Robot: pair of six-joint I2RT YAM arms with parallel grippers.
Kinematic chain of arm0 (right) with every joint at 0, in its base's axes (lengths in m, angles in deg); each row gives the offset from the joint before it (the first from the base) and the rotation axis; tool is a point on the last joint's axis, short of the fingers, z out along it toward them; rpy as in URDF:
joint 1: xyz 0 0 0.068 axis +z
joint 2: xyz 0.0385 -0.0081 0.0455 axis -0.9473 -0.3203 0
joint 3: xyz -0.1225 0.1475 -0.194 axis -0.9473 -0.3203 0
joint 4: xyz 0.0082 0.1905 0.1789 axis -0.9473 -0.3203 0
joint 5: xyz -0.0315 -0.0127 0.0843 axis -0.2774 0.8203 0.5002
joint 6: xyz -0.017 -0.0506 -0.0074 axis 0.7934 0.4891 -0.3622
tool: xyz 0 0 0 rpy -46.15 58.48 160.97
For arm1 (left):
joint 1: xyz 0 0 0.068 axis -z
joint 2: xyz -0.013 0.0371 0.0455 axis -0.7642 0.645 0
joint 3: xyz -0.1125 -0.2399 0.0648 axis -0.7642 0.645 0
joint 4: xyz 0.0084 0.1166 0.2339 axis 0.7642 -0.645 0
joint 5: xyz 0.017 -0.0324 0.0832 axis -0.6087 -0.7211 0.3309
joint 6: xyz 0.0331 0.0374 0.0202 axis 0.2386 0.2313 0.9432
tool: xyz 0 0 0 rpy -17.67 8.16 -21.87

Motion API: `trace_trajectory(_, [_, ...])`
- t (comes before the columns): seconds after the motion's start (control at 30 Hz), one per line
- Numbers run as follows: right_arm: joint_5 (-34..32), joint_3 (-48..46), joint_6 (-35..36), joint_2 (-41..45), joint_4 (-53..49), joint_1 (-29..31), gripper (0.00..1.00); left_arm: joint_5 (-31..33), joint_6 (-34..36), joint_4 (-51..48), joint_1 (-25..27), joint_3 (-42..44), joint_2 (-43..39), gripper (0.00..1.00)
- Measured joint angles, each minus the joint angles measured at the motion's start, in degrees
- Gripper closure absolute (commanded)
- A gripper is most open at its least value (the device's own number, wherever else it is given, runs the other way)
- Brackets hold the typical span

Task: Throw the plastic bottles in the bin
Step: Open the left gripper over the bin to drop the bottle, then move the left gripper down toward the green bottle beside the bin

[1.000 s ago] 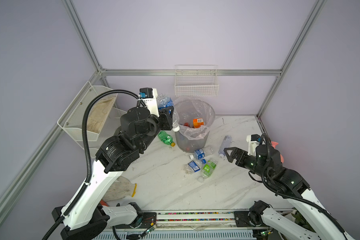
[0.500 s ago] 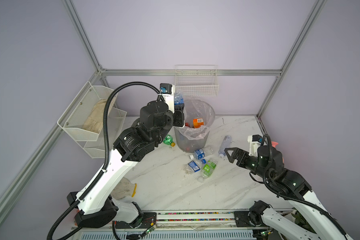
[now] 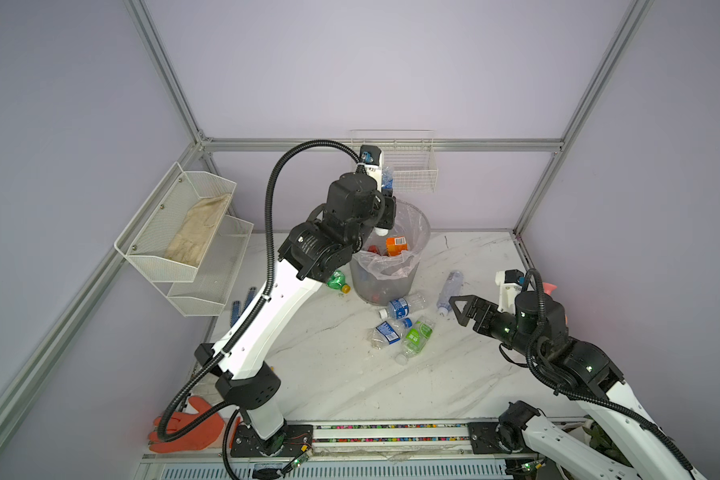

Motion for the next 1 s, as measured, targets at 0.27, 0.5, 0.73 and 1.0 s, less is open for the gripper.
trace_trajectory(0.27, [-0.24, 2.27, 0.04, 0.70, -1.14, 0.00, 0.03, -6.10, -5.95, -7.78, -6.40, -4.42, 6.60, 0.00])
trace_trajectory(0.5, [-0.04, 2.23, 0.26, 0.31, -1.14, 0.00, 0.03, -5.81, -6.05, -6.23, -5.35, 1.66, -5.64, 0.00])
trace_trajectory(0.73, [0.04, 1.79, 0.20, 0.48, -1.14, 0.00, 0.03, -4.50, -6.67, -3.78, -5.46, 4.72, -11.37, 0.00])
trace_trajectory(1.0, [0.00, 1.44, -0.24, 2.23, -1.36, 0.00, 0.03, -2.80, -12.20, -5.31, -9.33, 9.42, -10.71, 0.00])
